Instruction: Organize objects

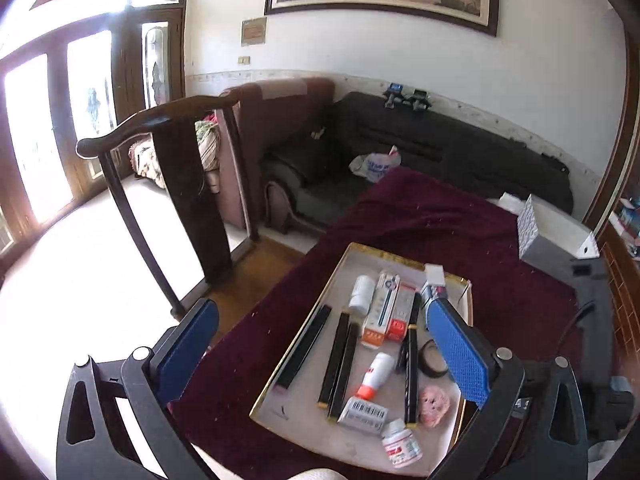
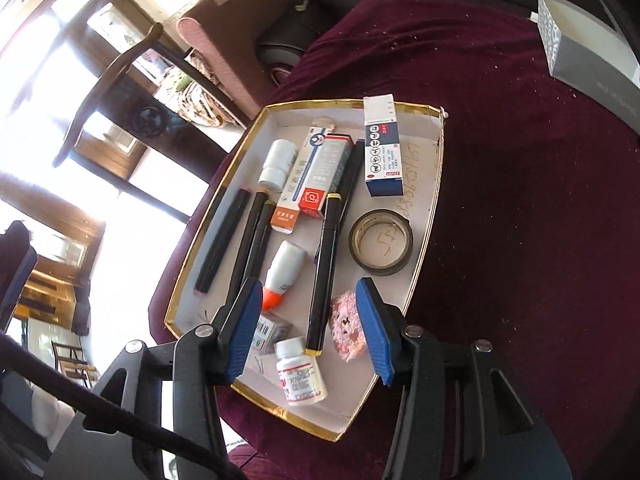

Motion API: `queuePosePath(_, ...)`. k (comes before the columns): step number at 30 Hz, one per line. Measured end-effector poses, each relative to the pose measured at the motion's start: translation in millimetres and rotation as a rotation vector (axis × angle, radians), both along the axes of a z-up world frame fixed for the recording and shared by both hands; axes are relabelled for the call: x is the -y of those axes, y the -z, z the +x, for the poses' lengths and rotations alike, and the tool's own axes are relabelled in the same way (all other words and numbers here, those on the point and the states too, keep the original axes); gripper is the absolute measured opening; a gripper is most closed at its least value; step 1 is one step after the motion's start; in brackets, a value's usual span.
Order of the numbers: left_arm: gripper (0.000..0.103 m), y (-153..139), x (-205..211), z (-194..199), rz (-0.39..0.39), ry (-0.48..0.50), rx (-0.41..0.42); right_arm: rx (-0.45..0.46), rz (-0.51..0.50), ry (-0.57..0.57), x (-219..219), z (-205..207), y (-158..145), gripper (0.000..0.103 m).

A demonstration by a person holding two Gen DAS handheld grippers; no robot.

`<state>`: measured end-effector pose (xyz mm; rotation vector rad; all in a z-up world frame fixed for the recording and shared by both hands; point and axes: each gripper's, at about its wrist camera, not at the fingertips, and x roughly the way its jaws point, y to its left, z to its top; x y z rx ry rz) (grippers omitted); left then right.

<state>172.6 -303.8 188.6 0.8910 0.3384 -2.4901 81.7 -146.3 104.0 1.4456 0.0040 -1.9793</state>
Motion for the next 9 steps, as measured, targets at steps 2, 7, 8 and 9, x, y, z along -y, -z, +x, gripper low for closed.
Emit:
queuePosePath(2, 0.102, 4.5, -2.5, -0.5, -0.002, -0.009, 0.035, -0.014, 0.006, -0.014, -0.1, 3.4, -0.9, 0.050)
queuePosePath(7, 0.102, 17.0, -20.8, 4.1, -0.081, -0.061, 0.144, -0.041, 0.040, -0.039, -1.9, 10.8, 1.2, 0.052)
queuePosePath(8, 0.102, 17.6, -24.0, 5.6, -0.098, -0.071, 0.155, -0.047, 0.047, -0.046, -2.2, 12.5, 1.6, 0.052)
queuePosePath(9, 0.102, 19.5, -28.0, 4.8, -0.125, -0.084, 0.166, -0.057, 0.053, -0.051, -2.0, 13.9, 1.5, 0.053)
